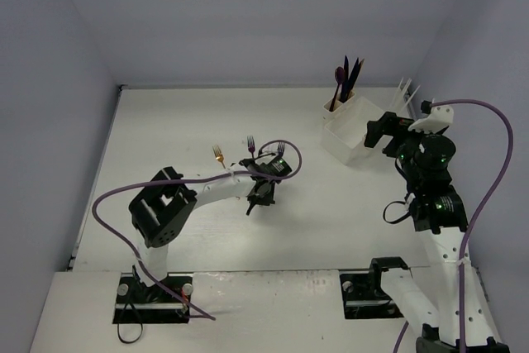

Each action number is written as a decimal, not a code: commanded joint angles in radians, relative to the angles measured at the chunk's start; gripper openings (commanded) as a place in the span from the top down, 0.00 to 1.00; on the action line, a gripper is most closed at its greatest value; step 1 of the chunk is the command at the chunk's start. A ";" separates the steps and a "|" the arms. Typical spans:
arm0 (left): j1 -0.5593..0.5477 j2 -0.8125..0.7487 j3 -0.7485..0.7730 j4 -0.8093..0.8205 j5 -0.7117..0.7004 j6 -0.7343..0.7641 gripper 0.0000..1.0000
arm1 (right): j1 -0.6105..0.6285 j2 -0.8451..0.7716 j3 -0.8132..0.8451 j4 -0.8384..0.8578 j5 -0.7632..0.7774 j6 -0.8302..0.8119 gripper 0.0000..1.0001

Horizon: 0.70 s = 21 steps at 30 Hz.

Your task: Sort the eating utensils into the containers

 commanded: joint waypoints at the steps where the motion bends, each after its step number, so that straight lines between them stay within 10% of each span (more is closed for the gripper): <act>1: -0.027 -0.195 0.021 -0.022 -0.096 0.045 1.00 | 0.006 0.065 0.065 0.049 -0.204 0.010 0.00; 21: -0.095 -0.540 -0.051 0.554 0.054 0.457 1.00 | 0.023 0.389 0.349 0.057 -0.738 0.182 0.01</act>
